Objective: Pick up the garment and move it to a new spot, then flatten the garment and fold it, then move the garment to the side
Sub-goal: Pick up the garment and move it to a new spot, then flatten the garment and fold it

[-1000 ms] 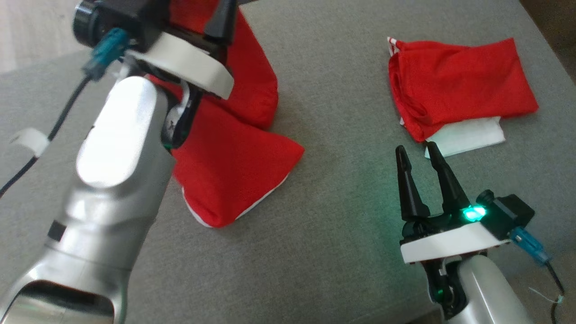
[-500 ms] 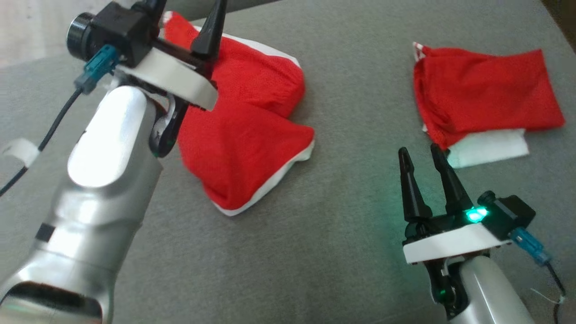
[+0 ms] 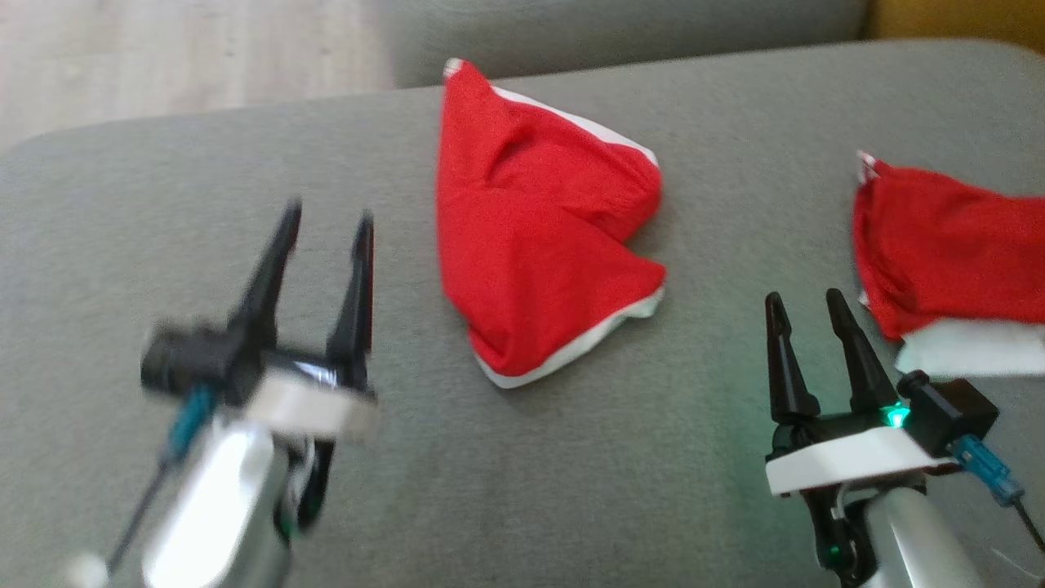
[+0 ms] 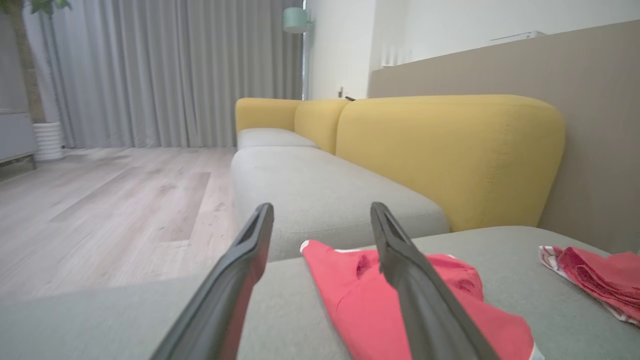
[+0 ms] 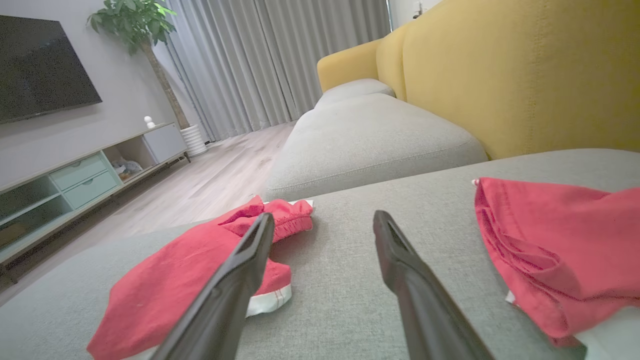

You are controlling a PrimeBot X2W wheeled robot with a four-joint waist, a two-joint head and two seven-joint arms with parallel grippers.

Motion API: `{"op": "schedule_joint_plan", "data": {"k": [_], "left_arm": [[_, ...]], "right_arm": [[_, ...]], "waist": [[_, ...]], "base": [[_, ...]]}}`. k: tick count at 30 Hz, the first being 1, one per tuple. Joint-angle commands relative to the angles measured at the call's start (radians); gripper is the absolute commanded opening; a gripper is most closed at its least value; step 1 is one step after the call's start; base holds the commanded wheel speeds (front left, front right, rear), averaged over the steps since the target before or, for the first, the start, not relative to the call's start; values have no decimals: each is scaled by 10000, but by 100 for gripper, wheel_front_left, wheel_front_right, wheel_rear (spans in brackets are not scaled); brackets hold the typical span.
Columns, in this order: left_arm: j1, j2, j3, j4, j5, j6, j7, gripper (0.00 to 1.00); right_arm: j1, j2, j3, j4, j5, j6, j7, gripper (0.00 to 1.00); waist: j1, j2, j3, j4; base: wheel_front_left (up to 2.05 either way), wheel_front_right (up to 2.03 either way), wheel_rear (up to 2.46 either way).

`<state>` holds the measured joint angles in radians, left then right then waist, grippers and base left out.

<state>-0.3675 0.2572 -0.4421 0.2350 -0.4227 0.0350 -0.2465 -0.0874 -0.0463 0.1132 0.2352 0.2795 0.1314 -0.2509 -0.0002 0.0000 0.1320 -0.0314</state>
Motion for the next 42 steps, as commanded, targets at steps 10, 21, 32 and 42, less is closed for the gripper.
{"op": "schedule_joint_plan", "data": {"k": [10,21,32,42], "left_arm": [[1616,-455,868,-1524,206,408,-149,100],[1426,-1058,1032,-1457,575,1,-151,100],[1004,-1352,1465,-1143,894,-394,-152,100],[1111,-1471,1794,-969,1099,-559,-152,100]], "right_arm": [[-102,-39,-73,-163,-372,-7,-109,100],[-1903,-39,-119,2252,-153,-7,889,100],[-3417,-39,605,5092,-22,-7,999,100],[-3789,-39,1387,5792,75,-7,432,0]], "waist": [[2,0,-96,1092],[2,0,548,1447],[2,0,1015,1910],[2,0,731,1858]], "base": [[0,0,0],[0,0,0],[0,0,0],[0,0,0]]}}
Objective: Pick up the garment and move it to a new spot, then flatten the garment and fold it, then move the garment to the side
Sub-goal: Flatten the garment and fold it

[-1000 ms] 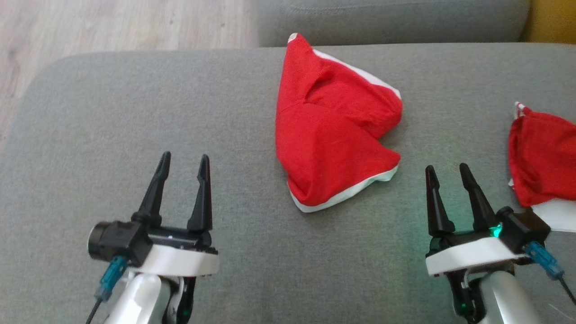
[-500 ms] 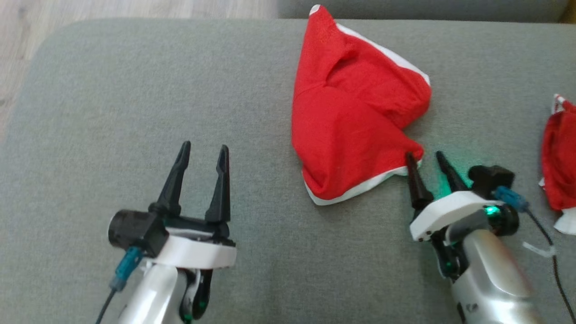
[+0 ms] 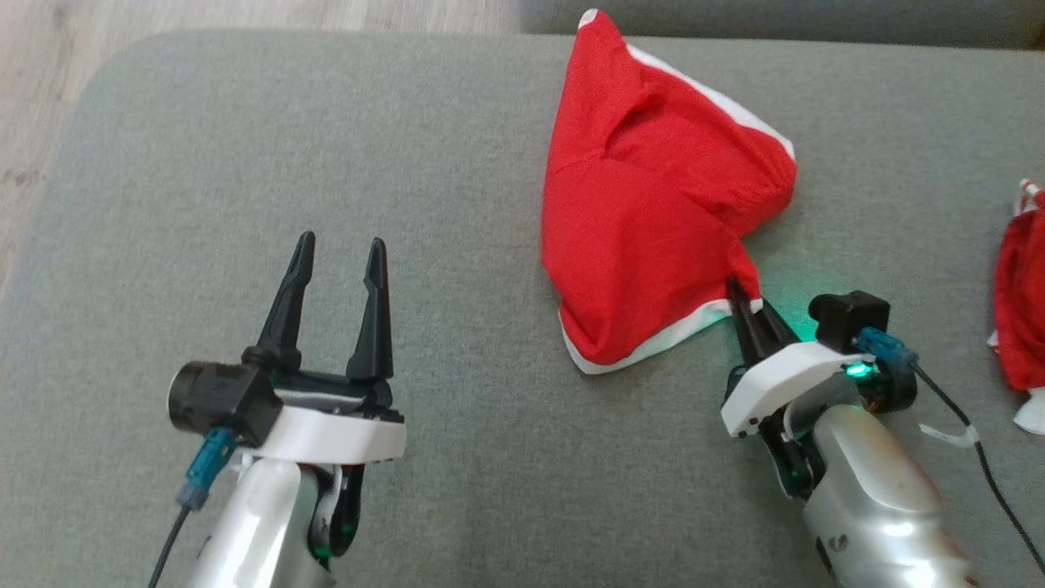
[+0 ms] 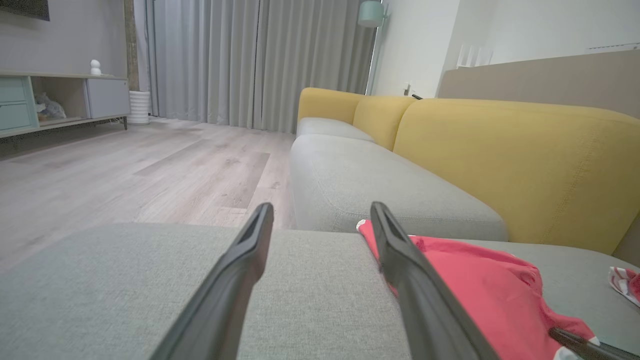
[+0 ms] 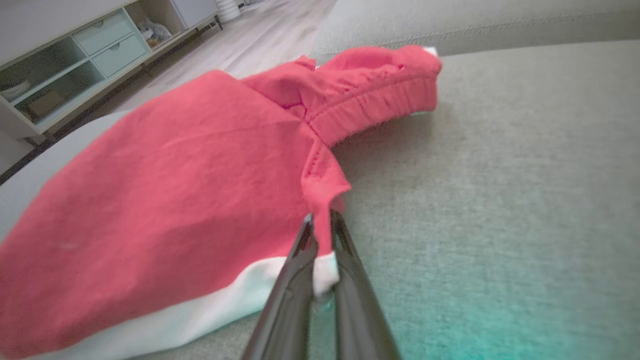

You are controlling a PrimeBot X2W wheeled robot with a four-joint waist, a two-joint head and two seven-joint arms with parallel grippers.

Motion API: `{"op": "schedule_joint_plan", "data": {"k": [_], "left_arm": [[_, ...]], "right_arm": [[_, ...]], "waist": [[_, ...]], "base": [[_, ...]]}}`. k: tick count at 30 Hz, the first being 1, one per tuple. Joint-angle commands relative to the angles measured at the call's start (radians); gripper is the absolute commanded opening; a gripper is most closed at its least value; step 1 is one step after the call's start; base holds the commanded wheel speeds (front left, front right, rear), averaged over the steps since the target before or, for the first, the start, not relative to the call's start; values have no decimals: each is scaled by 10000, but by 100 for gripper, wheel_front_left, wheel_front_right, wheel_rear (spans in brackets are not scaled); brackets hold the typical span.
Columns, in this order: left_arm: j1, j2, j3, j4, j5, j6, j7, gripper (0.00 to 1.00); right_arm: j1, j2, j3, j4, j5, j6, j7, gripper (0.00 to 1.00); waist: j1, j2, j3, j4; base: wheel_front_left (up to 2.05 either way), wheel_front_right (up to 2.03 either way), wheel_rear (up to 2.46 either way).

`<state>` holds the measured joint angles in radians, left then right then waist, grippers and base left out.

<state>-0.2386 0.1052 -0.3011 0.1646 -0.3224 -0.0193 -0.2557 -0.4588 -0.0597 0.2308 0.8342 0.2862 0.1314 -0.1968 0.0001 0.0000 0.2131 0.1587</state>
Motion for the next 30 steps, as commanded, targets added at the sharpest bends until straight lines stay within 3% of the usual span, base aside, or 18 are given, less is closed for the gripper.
{"op": "schedule_joint_plan", "data": {"k": [1,6,11,16,21,25,30], "left_arm": [[-146,28,396,-239,110,-34,-60,100],[47,-44,534,-159,152,-77,-60,100],[307,-111,577,-175,224,-119,-60,100],[480,-216,614,-198,246,-128,-60,100],[531,-332,577,-156,281,-195,-60,100],[512,-402,602,-160,256,-213,-61,100],[473,-476,612,-146,170,-240,-61,100]], "right_arm": [[-90,95,194,-214,10,-7,-183,0],[-113,95,-182,-932,-77,-7,-470,0],[115,95,-1072,-2627,-422,-7,-342,0],[172,95,-2077,-5252,-1232,-7,918,0],[-346,-33,-2332,-7810,-1615,-7,3061,0],[-1212,-204,-1584,-7907,-1788,-7,4213,0],[-2938,-161,-197,-6618,-1621,-7,4788,0]], "waist": [[-1,0,-149,-69],[-1,0,-596,-286],[-1,0,-945,-591],[-1,0,-1192,-824],[-1,0,-1433,-808],[-1,0,-1531,-660],[-1,0,-1538,-293]], "base": [[0,0,0],[0,0,0],[0,0,0],[0,0,0],[0,0,0],[0,0,0],[0,0,0]]}}
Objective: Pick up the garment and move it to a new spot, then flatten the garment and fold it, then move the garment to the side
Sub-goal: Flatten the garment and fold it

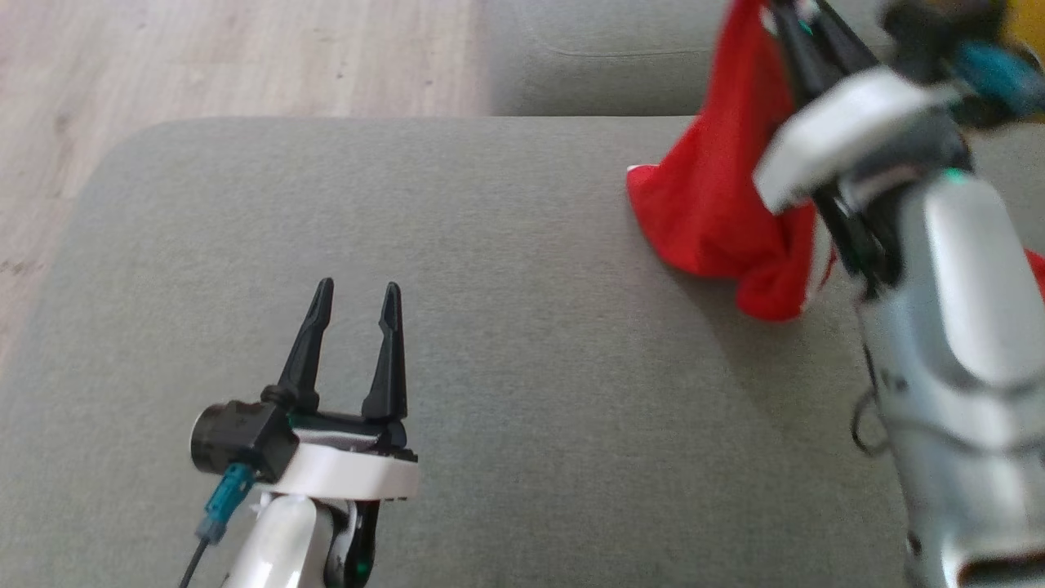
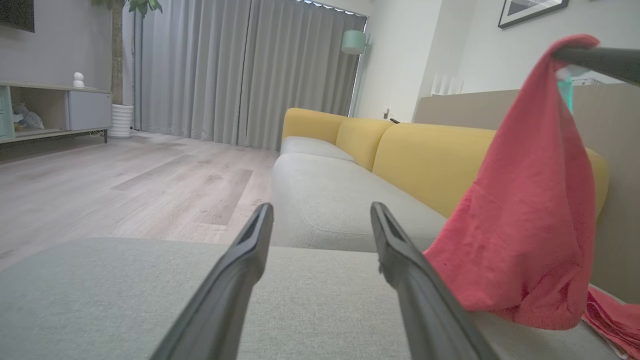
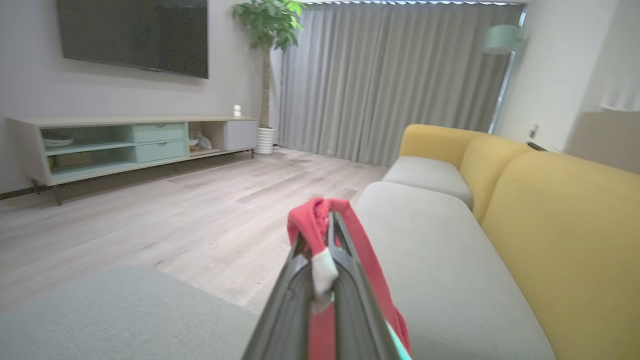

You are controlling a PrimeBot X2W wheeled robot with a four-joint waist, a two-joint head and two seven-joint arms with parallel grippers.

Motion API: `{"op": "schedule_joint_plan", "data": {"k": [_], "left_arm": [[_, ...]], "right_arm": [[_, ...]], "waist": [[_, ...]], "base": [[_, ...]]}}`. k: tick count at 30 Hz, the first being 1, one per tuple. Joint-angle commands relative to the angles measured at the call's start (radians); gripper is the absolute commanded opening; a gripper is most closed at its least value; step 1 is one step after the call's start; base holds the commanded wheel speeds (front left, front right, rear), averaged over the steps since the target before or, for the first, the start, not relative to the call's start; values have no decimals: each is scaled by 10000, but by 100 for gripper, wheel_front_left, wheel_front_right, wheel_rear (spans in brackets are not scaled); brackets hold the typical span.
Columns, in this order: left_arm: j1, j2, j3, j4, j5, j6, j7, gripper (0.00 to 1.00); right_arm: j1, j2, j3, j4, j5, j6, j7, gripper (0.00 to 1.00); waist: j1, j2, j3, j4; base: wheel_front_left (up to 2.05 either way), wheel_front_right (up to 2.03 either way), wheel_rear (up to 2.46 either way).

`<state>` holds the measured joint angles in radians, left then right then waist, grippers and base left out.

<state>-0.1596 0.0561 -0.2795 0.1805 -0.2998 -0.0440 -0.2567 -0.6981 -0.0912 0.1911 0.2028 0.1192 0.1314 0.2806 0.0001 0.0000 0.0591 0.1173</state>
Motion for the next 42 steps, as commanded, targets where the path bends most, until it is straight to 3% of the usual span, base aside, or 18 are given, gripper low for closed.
{"op": "schedule_joint_plan", "data": {"k": [1,7,12,15,21,26,31,37,38,39,42], "left_arm": [[-323,1,384,-294,-81,5,-51,100],[-319,-41,234,-203,-176,8,-51,100],[-262,-52,319,-179,-167,69,-51,100],[-108,-54,552,-236,-112,78,-51,100],[13,-55,729,-285,64,-8,-51,100],[-15,-56,844,-348,172,-53,-51,100],[-95,-56,863,-328,287,-164,-51,100],[-190,-54,883,-261,403,-246,-51,100],[-201,-55,875,-254,412,-256,-51,100],[-211,-55,871,-250,419,-263,-51,100],[-244,-55,861,-249,443,-281,-51,100]], "right_arm": [[-918,202,428,68,144,-7,17,0],[-2678,382,891,1976,538,-7,-500,0],[-3966,405,317,3330,1158,-7,-1636,0],[-4119,407,-502,4267,575,-7,-2368,0],[-2296,408,-1853,4769,-12,-7,-2656,0],[314,408,-2961,4537,584,-7,-2649,0],[2291,409,-3463,4559,879,-7,-3065,0],[2814,409,-3362,5013,943,-7,-3756,0],[2764,409,-3406,5093,910,-7,-3939,69],[2699,409,-3511,5172,802,-7,-4139,100],[2473,409,-3620,5280,329,-7,-4680,100]], "waist": [[-1,0,7,222],[-1,0,-76,766],[-1,0,-225,1061],[-1,0,-277,936],[-1,0,-259,472],[-1,0,-156,90],[-1,0,-24,-282],[-1,0,36,-613],[-1,0,38,-645],[-1,0,46,-671],[-1,0,96,-741]], "base": [[0,0,0],[0,0,0],[0,0,0],[0,0,0],[0,0,0],[0,0,0],[0,0,0],[0,0,0],[0,0,0],[0,0,0],[0,0,0]]}}
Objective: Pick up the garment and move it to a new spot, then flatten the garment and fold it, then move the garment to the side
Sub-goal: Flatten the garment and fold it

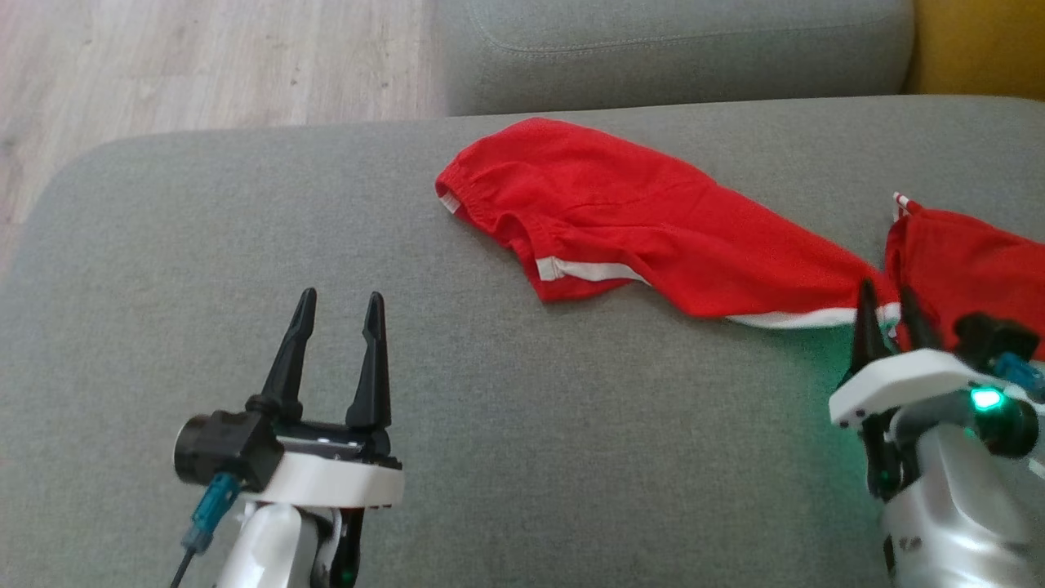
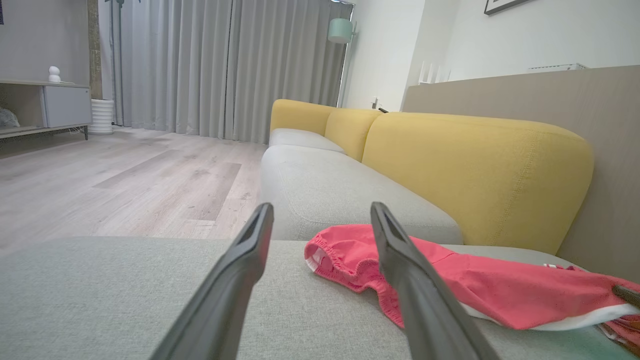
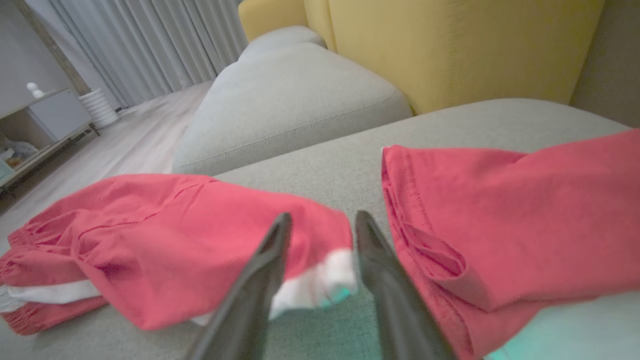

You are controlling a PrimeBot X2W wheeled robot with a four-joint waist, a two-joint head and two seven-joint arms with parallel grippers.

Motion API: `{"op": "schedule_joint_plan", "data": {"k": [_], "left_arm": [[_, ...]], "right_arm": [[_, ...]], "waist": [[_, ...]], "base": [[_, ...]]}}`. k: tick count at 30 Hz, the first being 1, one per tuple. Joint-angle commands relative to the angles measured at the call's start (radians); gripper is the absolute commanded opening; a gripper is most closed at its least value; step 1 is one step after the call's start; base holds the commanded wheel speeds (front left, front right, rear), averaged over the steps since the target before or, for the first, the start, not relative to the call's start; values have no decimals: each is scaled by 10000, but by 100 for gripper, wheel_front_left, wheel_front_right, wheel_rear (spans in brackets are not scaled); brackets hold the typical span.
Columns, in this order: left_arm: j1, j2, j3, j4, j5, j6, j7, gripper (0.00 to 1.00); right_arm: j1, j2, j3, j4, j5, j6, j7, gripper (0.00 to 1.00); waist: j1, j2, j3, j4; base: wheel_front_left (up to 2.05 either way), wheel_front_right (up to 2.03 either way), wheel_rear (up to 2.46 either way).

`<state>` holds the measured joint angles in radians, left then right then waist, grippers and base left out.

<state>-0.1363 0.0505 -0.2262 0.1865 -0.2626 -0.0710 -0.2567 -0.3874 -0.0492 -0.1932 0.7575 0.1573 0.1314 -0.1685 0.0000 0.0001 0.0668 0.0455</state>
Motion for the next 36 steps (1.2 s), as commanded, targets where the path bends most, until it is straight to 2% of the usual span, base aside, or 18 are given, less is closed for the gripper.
{"op": "schedule_joint_plan", "data": {"k": [1,8,15,20,29,36], "left_arm": [[-483,0,333,-312,78,-11,-51,100],[-520,0,322,-352,91,-43,-51,100],[-607,-1,213,-394,-87,-36,-51,100],[-697,-2,75,-370,-263,25,-51,100],[-1155,-2,-325,-152,-342,-31,-51,100],[-1834,-2,-1095,834,-326,-231,167,100]], "right_arm": [[-708,-11,236,-254,-85,-7,-319,100],[-703,-11,890,-974,155,-7,-865,100],[824,-11,1891,-3818,308,-7,-929,100],[2193,-11,2432,-5201,759,-7,-931,100],[2621,-11,2659,-5847,956,-7,-932,100],[2602,-11,2625,-6028,994,-7,-932,100]], "waist": [[0,-1,37,-50],[0,-1,135,-206],[0,-1,265,-465],[0,-1,374,-713],[0,-1,639,-1259],[0,-1,1015,-1720]], "base": [[0,0,0],[0,0,0],[0,0,0],[0,0,0],[0,0,0],[0,0,0]]}}
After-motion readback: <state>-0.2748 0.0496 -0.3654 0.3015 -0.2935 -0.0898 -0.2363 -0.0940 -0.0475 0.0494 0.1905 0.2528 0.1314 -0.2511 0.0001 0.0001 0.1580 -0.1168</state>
